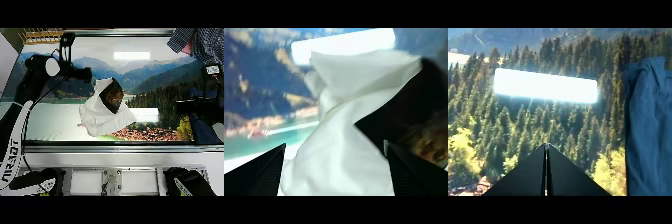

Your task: Fold the clothes and pants, and hang the long-sleeved shirts on hangers.

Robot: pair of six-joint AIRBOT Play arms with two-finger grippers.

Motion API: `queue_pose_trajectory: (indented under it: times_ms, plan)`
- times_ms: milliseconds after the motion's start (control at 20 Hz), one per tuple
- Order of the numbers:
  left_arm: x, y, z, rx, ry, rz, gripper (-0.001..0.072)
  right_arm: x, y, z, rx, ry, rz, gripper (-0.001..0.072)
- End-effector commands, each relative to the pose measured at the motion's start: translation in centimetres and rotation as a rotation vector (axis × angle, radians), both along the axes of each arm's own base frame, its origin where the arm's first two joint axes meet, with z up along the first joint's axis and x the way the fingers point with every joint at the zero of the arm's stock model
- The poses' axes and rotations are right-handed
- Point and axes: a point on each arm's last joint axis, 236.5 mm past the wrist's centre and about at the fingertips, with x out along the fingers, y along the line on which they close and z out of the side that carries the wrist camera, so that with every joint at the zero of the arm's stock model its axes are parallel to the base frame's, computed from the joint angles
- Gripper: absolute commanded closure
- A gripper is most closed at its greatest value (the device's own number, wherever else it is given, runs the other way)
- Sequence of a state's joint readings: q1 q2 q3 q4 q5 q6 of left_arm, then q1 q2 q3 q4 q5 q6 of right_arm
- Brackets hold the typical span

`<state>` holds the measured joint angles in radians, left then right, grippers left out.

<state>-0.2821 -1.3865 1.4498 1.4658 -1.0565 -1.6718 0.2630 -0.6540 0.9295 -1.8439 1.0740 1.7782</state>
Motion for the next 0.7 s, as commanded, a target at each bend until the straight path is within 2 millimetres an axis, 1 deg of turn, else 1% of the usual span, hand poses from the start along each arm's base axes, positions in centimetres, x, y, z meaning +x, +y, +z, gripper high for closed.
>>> queue_pose_trajectory:
  times_ms: [0,100,150,200,300,400,450,600,650]
  plan:
    - [-6.0,6.0,-8.4,0.045,0.261,0.124,0.0033,-0.4,1.2,-0.9,0.056,0.040,0.012,0.0699]
    - [-7.9,7.9,-12.2,0.048,0.319,0.176,0.0033,-0.4,2.3,-2.0,0.095,0.080,0.024,0.0696]
    - [-8.2,8.2,-13.5,0.018,0.338,0.206,0.0033,-0.5,2.7,-2.7,0.110,0.103,0.028,0.0693]
    - [-8.1,8.2,-14.6,-0.039,0.355,0.248,0.0033,-0.4,3.2,-3.6,0.125,0.131,0.032,0.0693]
    - [-6.9,7.8,-16.1,-0.155,0.387,0.319,0.0033,-0.4,3.7,-5.5,0.137,0.188,0.033,0.0692]
    - [-5.9,6.5,-17.2,-0.234,0.427,0.302,0.0034,-0.6,4.1,-7.7,0.139,0.254,0.031,0.0692]
    - [-5.3,5.7,-17.7,-0.255,0.444,0.287,0.0033,-0.8,4.2,-8.9,0.142,0.288,0.028,0.0692]
    - [-4.0,4.8,-19.1,-0.257,0.485,0.267,0.0034,-1.4,5.2,-12.9,0.198,0.407,0.004,0.0691]
    - [-3.7,4.7,-19.5,-0.256,0.497,0.264,0.0034,-1.3,5.7,-14.1,0.251,0.443,-0.016,0.0651]
